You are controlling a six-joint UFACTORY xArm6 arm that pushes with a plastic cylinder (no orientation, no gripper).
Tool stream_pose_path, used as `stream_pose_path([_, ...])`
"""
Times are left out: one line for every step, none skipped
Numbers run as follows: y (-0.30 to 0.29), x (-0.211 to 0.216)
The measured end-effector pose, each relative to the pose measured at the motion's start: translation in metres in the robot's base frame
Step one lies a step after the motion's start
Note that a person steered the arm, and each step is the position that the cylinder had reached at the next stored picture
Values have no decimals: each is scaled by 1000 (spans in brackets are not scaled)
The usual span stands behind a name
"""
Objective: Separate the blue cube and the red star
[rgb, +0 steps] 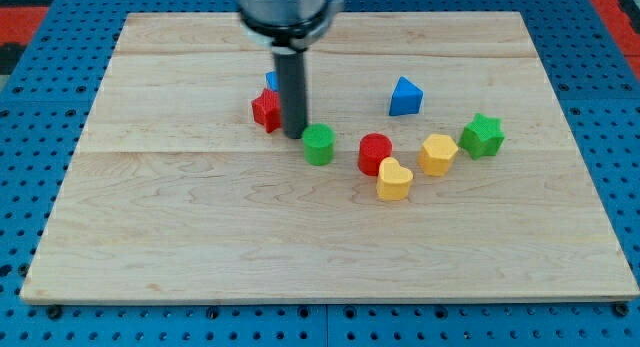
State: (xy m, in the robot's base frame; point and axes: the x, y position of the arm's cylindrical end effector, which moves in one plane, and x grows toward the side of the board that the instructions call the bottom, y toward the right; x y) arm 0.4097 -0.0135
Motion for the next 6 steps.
stream_pose_path([-2, -30])
stream_pose_path([-61, -15])
stream_pose_path([-95, -21])
stream_pose_path([-48, -67])
stream_pose_path([21, -68])
stream_pose_path([22, 7])
